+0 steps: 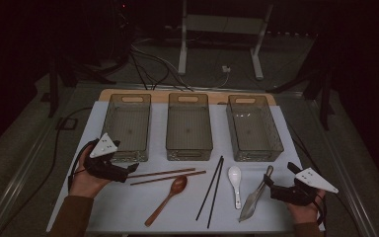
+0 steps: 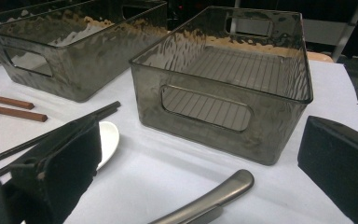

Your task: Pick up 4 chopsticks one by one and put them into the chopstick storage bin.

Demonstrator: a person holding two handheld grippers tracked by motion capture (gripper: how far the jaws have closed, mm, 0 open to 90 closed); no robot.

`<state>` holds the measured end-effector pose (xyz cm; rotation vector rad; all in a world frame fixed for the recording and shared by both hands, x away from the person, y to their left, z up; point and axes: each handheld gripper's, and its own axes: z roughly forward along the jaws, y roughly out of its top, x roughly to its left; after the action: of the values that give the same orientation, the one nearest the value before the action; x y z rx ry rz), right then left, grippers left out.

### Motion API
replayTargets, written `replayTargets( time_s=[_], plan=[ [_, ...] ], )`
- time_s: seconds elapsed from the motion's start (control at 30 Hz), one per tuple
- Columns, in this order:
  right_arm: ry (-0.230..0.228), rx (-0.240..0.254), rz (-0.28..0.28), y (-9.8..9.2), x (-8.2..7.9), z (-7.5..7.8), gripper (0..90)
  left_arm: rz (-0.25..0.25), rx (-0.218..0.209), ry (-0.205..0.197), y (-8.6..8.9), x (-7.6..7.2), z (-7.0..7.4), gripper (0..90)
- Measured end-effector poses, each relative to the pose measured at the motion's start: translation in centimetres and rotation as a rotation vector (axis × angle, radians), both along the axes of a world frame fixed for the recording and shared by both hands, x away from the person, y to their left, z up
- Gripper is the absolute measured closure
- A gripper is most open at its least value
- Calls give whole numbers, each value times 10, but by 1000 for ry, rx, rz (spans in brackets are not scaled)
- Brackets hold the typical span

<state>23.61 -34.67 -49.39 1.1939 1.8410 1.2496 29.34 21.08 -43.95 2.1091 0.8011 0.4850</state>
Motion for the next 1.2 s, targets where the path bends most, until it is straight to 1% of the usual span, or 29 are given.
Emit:
replayTargets(
  time_s=[0.13,0.27,0.57,0.97,1.2],
  plan=[
    [0,1,0,0,0,0,0,-15,8,11,-6,4,-3,25],
    [2,-4,-3,0,0,0,0,-37,26,22,-12,8,-5,25],
    [0,-2,-3,-1,0,0,0,-68,51,48,-24,16,-12,25],
    [1,-2,-3,-1,1,-1,0,-109,73,68,-37,22,-15,25],
    [1,-2,-3,-1,1,-1,0,-141,95,84,-47,25,-19,25]
  ],
)
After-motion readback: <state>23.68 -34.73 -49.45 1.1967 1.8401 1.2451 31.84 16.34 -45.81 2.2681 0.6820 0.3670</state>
